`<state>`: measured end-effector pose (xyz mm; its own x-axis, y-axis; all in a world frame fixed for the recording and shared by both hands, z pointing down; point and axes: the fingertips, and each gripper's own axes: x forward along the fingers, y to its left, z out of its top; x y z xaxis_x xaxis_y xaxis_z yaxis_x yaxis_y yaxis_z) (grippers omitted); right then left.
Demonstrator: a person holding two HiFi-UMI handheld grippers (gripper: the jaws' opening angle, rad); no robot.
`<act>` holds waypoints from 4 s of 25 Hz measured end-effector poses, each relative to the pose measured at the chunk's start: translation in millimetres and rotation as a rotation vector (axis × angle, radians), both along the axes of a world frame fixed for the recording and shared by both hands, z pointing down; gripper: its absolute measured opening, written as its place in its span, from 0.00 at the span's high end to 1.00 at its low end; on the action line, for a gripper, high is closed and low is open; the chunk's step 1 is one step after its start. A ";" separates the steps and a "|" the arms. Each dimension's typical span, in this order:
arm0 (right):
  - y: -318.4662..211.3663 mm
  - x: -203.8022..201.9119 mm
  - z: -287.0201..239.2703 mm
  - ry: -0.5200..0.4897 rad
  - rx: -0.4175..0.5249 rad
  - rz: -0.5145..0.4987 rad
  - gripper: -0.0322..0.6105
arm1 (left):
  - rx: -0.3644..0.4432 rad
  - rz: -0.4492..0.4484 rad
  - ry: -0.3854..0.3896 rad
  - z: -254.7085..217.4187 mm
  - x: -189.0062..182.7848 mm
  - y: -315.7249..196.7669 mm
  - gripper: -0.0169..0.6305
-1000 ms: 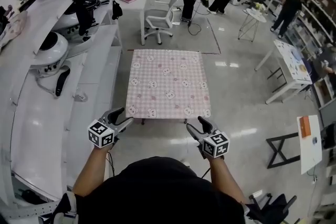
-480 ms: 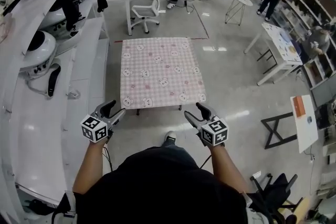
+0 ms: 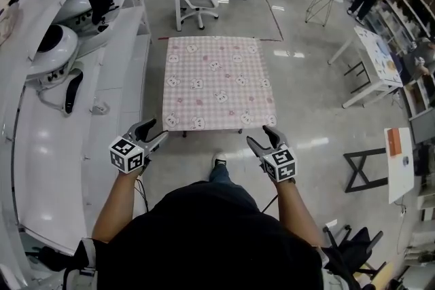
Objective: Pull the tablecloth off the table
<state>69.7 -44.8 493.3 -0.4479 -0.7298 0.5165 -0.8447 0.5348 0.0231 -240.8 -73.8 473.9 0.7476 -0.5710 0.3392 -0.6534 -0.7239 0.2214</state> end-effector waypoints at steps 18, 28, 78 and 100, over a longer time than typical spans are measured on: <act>-57.9 43.8 120.2 0.217 -0.160 -0.043 0.45 | -0.185 -0.016 -0.201 128.2 16.6 -61.4 0.59; -74.5 61.2 188.7 0.352 -0.224 -0.120 0.44 | -0.157 0.056 -0.481 211.5 37.5 -84.2 0.55; -134.9 88.5 427.9 0.861 -0.336 -0.435 0.21 | -0.003 0.405 -1.197 458.2 100.8 -115.8 0.33; -149.4 79.1 447.0 0.960 -0.283 -0.480 0.27 | 0.069 0.504 -1.199 463.7 117.9 -118.2 0.38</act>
<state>148.8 -194.2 940.3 0.0228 -0.3884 0.9212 -0.2451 0.8912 0.3818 -122.9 -192.0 937.6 0.1369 -0.3607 0.9226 -0.0716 -0.9325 -0.3540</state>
